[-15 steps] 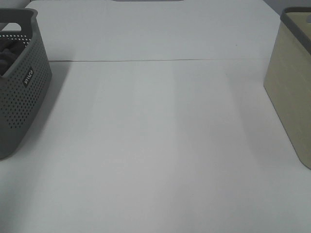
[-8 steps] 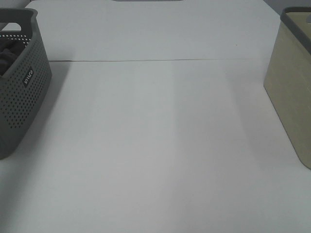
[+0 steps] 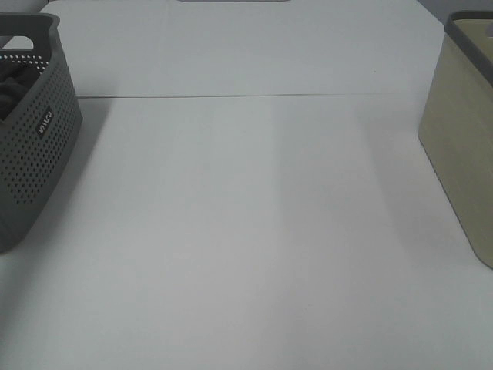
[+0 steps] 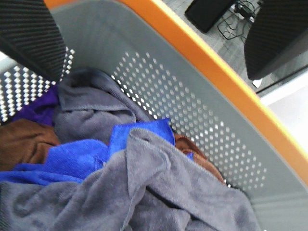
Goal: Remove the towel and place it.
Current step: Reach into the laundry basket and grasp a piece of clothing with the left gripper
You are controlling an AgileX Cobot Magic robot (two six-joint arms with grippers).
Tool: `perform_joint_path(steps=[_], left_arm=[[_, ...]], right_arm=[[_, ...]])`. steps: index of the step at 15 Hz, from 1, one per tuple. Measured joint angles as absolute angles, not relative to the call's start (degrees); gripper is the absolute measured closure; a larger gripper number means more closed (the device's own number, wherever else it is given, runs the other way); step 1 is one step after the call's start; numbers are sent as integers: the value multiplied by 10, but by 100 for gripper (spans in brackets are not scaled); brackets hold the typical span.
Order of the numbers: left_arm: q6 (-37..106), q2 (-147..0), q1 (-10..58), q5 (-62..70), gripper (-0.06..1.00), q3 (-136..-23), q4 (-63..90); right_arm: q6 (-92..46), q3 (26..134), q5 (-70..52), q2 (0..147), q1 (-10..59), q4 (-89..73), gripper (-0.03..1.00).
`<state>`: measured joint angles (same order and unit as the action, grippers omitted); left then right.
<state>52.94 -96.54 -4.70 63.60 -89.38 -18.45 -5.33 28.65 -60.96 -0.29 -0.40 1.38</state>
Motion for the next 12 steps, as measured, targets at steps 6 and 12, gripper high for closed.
perform_joint_path(steps=[6,12], left_arm=[[587,-1147,-47,602,0,-988,-185],[626,-1228,-47,612,2,-1018,-153]], right_arm=[[-53,286,-610,-3,-4,14,20],[-53,286,-610,-3,-4,14,20]])
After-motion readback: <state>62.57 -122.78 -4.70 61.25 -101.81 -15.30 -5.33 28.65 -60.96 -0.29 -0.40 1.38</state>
